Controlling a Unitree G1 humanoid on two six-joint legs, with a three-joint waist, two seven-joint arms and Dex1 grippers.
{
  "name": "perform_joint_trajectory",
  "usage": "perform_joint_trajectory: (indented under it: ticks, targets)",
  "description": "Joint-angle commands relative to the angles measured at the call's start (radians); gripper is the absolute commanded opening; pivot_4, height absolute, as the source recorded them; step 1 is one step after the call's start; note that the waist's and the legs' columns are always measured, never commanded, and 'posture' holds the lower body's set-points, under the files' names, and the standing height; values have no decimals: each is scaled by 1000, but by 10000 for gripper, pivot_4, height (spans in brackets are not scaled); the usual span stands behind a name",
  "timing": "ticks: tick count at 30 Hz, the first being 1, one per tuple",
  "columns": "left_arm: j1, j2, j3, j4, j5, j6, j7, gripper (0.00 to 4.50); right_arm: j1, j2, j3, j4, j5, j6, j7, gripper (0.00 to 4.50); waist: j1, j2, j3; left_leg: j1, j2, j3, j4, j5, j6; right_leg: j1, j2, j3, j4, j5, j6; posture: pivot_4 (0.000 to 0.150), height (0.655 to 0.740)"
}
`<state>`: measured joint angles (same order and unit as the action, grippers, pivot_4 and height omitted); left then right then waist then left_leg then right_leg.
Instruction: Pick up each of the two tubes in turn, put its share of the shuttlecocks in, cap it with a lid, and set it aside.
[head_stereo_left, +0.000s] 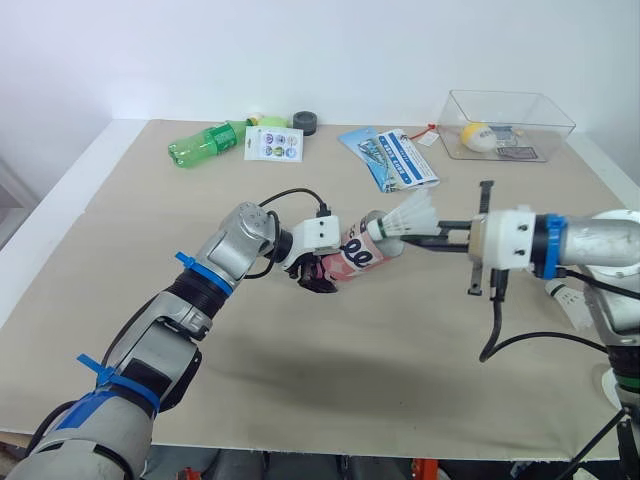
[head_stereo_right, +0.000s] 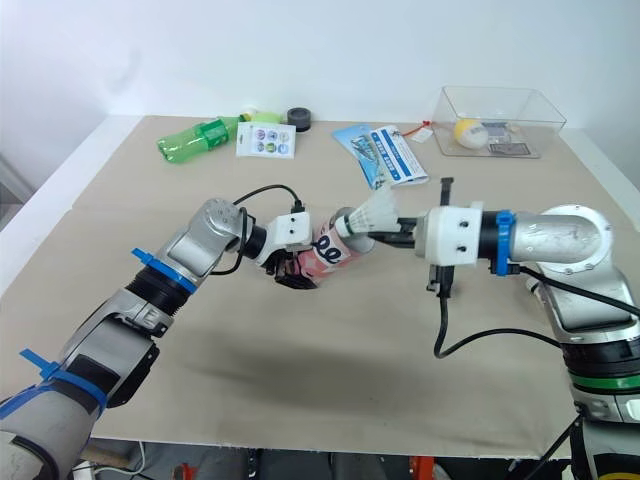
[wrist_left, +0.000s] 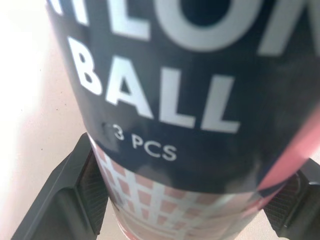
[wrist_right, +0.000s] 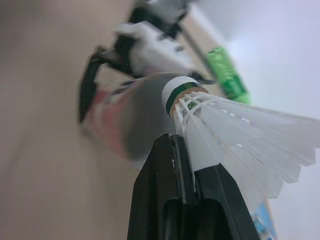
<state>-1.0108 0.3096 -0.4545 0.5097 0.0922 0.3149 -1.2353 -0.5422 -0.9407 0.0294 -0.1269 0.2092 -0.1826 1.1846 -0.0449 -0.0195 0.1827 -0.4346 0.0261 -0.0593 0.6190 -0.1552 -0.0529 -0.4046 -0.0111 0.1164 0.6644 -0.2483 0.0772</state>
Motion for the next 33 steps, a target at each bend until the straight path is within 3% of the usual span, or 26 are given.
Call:
perform_joint_trajectory:
  ticks: [1, 8, 10, 11, 17, 19, 29, 33]
  targets:
    - [19, 3, -8, -76, -11, 44, -30, 36426, -50, -1, 15, 42, -39, -82, 26, 306, -1, 0, 0, 0, 0, 0, 0, 0, 0, -1, 0, 0, 0, 0, 0, 1500, 7400]
    - [94, 37, -20, -256, -22, 154, -45, 36426, -104, 12, 64, 68, -42, -120, 77, 306, -2, 0, 0, -1, 1, 0, -2, 0, 1, -2, 0, -1, 0, -1, -1, 1500, 7400]
    - [115, 40, -19, -296, -25, 187, -38, 36426, -117, 21, 80, 38, -27, -86, 95, 6818, -3, 0, 0, -1, 1, 0, -2, 0, 1, -2, 0, -1, 0, -2, -1, 1500, 7400]
    - [126, 40, -20, -310, -25, 204, -30, 36426, -121, 20, 82, 19, -19, -76, 102, 7678, -2, 0, 0, -1, 1, 0, -2, 0, 1, -1, 0, -1, 0, -2, -1, 1500, 7400]
    - [150, 45, -22, -327, -18, 250, 4, 36426, -118, -25, 48, -57, 30, 3, 134, 37706, 0, 0, 0, 0, 0, -1, -1, 0, 1, 0, 0, -2, 1, -1, -1, 1500, 7400]
    - [147, 45, -24, -317, -20, 249, 7, 36426, -110, -36, 21, -70, 61, 33, 127, 44319, 0, 0, 0, 0, 0, -1, 0, 0, 1, 0, -1, -2, 1, -1, -1, 1500, 7400]
    - [121, 28, -25, -234, -19, 210, 27, 36426, -21, -65, -185, -58, 218, 209, 51, 44319, 0, 0, 0, 2, 0, -1, 1, 1, 1, 2, -1, -2, 1, -1, -5, 1500, 7400]
    - [128, 24, -30, -246, -23, 191, 25, 36426, 60, -100, -313, -59, 321, 476, -53, 44319, 4, 0, 0, 2, 0, 0, 2, 2, 2, 3, -2, -2, 1, 0, -5, 1500, 7400]
